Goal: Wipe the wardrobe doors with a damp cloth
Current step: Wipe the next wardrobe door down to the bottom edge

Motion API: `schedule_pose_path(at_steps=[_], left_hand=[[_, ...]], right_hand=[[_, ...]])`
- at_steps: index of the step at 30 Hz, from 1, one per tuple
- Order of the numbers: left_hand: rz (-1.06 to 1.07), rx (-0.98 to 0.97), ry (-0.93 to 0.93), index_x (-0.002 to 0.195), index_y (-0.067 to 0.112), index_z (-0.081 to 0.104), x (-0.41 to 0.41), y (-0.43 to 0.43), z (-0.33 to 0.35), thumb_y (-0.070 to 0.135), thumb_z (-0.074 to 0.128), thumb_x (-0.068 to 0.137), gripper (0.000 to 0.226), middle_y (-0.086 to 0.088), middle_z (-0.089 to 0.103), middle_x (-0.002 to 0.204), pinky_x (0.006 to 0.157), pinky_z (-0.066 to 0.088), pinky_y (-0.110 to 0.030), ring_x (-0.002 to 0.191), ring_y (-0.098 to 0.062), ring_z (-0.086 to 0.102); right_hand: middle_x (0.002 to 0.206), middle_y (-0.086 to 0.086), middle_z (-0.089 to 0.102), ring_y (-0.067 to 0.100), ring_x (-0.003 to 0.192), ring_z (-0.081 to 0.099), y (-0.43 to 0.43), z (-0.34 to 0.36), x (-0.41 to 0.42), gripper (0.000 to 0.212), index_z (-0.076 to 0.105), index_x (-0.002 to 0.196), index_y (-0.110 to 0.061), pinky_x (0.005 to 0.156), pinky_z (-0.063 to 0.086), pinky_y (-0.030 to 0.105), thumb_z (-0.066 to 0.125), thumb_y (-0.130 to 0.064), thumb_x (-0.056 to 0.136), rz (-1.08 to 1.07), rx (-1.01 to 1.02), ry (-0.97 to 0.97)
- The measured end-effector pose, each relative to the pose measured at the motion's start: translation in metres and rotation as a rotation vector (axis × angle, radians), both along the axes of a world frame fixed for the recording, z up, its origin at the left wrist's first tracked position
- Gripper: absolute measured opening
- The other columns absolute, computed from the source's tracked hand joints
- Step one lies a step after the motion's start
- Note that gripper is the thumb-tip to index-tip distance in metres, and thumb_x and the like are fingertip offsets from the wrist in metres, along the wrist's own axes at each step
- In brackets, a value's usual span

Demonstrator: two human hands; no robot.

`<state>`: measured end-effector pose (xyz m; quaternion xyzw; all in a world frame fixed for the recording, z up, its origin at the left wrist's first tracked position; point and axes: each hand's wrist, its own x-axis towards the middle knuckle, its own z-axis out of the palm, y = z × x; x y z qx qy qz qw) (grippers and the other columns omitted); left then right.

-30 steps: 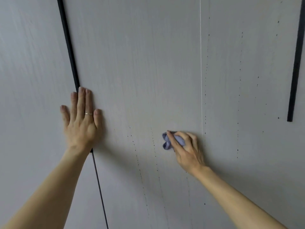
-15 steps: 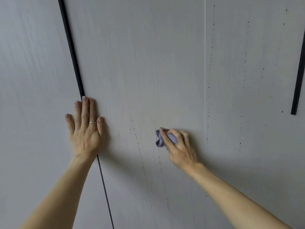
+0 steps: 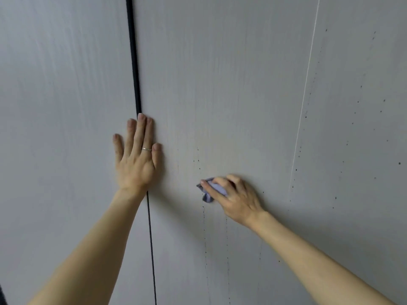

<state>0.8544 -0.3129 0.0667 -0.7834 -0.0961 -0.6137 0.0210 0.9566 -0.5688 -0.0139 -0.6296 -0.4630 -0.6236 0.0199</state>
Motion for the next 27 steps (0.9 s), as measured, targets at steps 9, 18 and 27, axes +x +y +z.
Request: schedule_pose_path(at_steps=[9,18,27], left_hand=[[0.01,-0.005,-0.003,0.16,0.026,0.003,0.003,0.005,-0.002,0.036,0.02,0.105,0.058,0.011,-0.001,0.166,0.123,-0.009,-0.042,0.153,-0.008,-0.008],[0.003,0.025,-0.017,0.16,0.023,0.01,-0.001,0.013,-0.02,0.037,0.021,0.106,0.057,0.009,0.004,0.167,0.124,-0.004,-0.043,0.154,-0.009,-0.005],[-0.016,0.032,-0.083,0.161,0.024,0.007,-0.001,0.022,-0.05,0.034,0.024,0.106,0.058,0.005,0.015,0.166,0.125,0.0,-0.042,0.154,-0.01,0.003]], right_hand=[[0.118,0.012,0.058,0.035,0.103,0.044,0.027,0.123,-0.001,0.045,0.06,0.138,-0.015,0.091,0.04,0.039,0.059,-0.007,0.094,0.089,0.478,0.135],[0.121,0.0,0.046,0.027,0.097,0.043,0.024,0.058,-0.01,0.057,0.062,0.137,-0.022,0.071,0.051,0.038,0.052,-0.006,0.083,0.035,-0.173,-0.074],[0.122,0.007,0.052,0.032,0.103,0.042,0.067,0.099,-0.025,0.045,0.062,0.136,-0.016,0.084,0.048,0.042,0.06,-0.006,0.093,0.123,0.261,0.073]])
